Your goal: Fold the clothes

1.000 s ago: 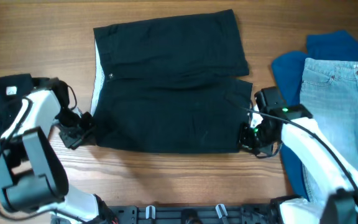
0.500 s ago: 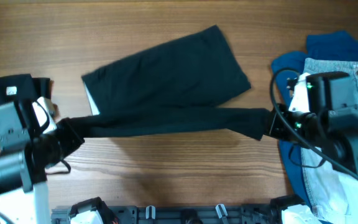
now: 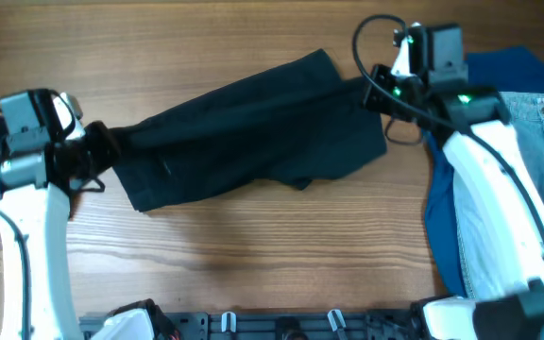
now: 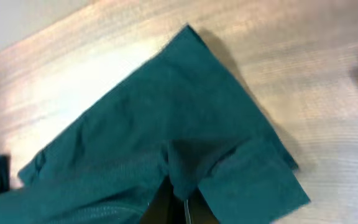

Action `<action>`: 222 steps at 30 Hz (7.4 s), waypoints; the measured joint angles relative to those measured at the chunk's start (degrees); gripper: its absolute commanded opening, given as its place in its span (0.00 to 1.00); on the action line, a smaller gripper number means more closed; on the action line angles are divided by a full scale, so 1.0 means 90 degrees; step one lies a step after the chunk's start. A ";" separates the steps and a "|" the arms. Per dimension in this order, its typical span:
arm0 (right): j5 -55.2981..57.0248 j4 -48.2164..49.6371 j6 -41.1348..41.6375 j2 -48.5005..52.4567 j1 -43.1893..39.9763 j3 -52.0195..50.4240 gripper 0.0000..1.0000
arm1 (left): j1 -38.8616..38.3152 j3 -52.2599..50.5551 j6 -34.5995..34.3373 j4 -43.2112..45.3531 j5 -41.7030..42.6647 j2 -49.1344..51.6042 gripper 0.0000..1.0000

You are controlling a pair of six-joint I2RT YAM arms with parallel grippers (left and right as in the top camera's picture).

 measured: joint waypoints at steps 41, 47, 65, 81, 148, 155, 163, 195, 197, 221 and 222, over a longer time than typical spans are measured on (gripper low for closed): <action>-0.0731 -0.0221 -0.1387 0.2283 -0.0804 -0.0590 0.41 | 0.0168 -0.0401 0.1659 0.0964 0.1965 0.3237 0.04; -0.0748 -0.0185 -0.1387 0.2531 -0.0804 -0.0590 0.40 | 0.0325 -0.0335 0.1707 -0.0192 0.1953 0.2271 0.04; -0.0782 -0.0289 -0.1639 0.2803 -0.0806 -0.0622 0.53 | -0.0051 -0.0687 0.1151 0.0449 0.0772 0.2232 0.30; -0.0818 -0.0049 -0.1664 0.2412 -0.0806 -0.0597 0.77 | -0.0580 -0.2176 -0.0007 0.2297 -0.0559 0.2106 0.04; -0.2324 0.1139 -0.0719 0.1161 -0.0593 -0.1911 0.28 | 0.0189 0.0585 0.0653 0.0724 -0.0403 0.1965 0.70; -0.2074 -0.0010 -0.0772 0.0792 -0.0107 -0.2008 0.08 | 0.0189 0.0590 0.1634 0.1178 -0.0238 0.2225 0.68; -0.1039 -0.0289 -0.0070 0.0940 -0.0027 -0.2089 0.17 | 0.0189 0.0590 0.2125 0.1457 -0.0080 0.2606 0.63; -0.1273 -0.0262 -0.0573 0.0940 -0.0027 -0.2091 0.56 | 0.0240 0.0590 0.2443 0.1579 0.1061 0.2815 0.93; -0.1273 -0.0265 -0.0573 0.0940 -0.0027 -0.2091 0.57 | 0.0384 0.0590 0.2480 0.1841 0.1224 0.3002 0.93; -0.1273 -0.0260 -0.0323 0.0940 -0.0027 -0.2091 0.64 | 0.0170 0.0590 0.2577 0.4206 0.2091 0.4646 0.33; -0.1275 -0.0279 -0.0323 0.0940 -0.0027 -0.2091 0.64 | 0.0170 0.0590 0.2586 0.4231 0.2091 0.4646 0.24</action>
